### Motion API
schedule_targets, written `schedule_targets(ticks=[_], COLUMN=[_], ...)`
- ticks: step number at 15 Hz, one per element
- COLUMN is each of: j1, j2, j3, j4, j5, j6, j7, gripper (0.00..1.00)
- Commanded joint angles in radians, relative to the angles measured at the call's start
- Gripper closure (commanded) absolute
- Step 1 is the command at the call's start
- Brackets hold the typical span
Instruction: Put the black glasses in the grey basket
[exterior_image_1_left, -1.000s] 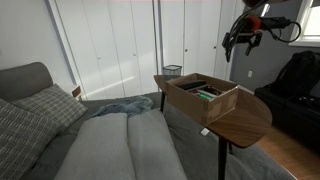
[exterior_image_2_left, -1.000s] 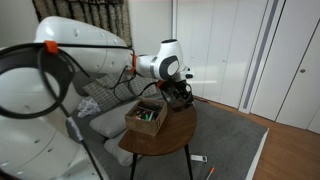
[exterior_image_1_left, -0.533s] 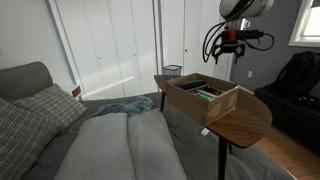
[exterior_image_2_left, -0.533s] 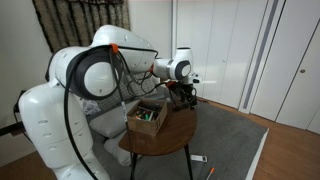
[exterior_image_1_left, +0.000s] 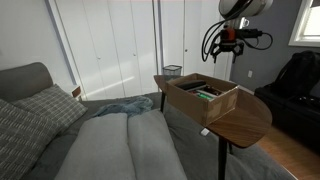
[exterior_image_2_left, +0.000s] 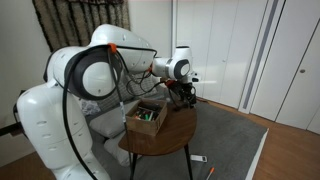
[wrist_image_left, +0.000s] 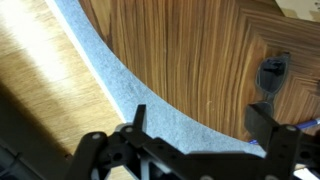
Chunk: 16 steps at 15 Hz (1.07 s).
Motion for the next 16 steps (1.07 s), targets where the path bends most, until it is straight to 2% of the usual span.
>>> schedule_targets(ticks=[1,8,10,11,13,16], j1=[0.057,0.134,0.141,0.145,0.153,0.165], j2=[0.123,0.337,0.393,0.417,0.456,0.493], j3=[0.001,-0.025,-0.032,-0.035,-0.041,-0.042], j4=[0.101,0.277,0.329,0.355,0.402,0.455], j5=[0.021,0.021,0.029,0.028,0.028,0.031], j6=[0.025,0.051,0.051,0.055,0.053,0.049], j7=[0.037,0.125,0.122,0.121,0.117,0.114], gripper=[0.00,0.01,0.15,0.30,0.42,0.51])
